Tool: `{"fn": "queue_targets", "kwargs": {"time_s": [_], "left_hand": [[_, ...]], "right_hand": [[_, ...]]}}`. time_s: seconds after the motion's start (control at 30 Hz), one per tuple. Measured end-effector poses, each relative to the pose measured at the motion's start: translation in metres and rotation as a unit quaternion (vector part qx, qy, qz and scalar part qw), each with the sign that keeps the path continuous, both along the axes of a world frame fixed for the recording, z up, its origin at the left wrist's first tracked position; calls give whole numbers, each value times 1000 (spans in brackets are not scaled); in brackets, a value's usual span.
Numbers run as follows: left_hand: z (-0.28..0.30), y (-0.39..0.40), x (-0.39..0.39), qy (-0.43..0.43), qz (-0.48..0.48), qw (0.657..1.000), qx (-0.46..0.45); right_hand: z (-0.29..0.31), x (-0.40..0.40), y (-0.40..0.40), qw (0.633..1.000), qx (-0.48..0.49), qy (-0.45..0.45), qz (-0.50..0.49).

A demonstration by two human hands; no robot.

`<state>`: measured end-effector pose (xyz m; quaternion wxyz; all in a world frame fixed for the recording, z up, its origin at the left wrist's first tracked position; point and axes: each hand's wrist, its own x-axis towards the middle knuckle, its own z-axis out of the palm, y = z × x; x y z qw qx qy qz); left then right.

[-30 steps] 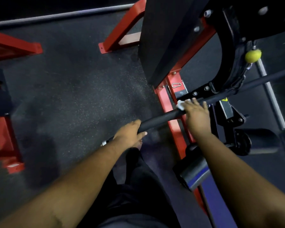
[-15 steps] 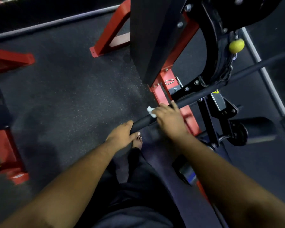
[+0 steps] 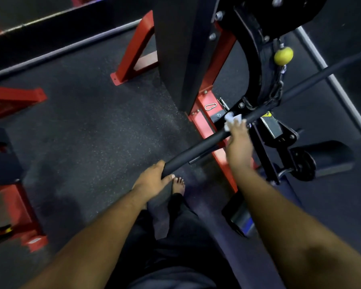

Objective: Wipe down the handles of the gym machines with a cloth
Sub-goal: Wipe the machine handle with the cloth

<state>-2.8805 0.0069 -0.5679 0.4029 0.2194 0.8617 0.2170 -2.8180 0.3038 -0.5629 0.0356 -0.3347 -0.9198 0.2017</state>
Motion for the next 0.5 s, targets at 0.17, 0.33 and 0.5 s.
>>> {"fn": "queue_targets", "kwargs": {"time_s": [0.17,0.33,0.5], "left_hand": [[1,-1,-1,0,-4,1000,-3],[3,0,0,7,-5,1000,-4],[6,2,1,6,4,1000,-8]], "right_hand": [[-3,13,-63,998,-47,24,20],[-3,-2,12,997,65,-34,-21],[-3,-21,59,985,-20,76,-155]]}}
